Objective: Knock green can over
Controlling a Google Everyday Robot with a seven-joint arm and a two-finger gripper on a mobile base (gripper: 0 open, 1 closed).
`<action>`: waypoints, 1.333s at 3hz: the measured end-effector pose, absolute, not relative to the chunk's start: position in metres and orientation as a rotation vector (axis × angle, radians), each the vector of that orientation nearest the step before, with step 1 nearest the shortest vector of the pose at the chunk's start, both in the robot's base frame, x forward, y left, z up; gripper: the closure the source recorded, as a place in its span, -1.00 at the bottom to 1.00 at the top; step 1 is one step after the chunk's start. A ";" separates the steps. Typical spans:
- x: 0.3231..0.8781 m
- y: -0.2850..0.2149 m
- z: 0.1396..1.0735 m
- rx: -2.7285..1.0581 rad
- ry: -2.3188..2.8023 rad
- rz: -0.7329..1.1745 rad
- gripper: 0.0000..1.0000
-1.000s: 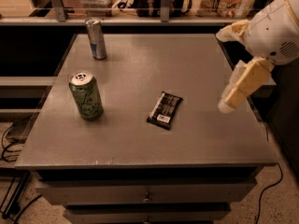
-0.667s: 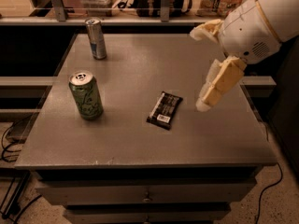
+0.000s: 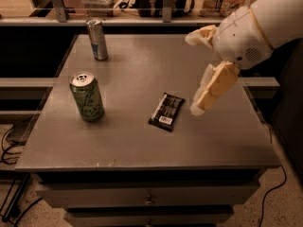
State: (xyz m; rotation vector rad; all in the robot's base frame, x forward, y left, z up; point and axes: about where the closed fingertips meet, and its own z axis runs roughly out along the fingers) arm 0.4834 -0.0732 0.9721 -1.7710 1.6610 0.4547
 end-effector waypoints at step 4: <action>0.521 0.060 0.916 -1.706 1.447 0.792 -1.00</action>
Offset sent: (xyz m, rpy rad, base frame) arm 0.0343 0.1074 -0.0528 0.2840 0.0744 0.1438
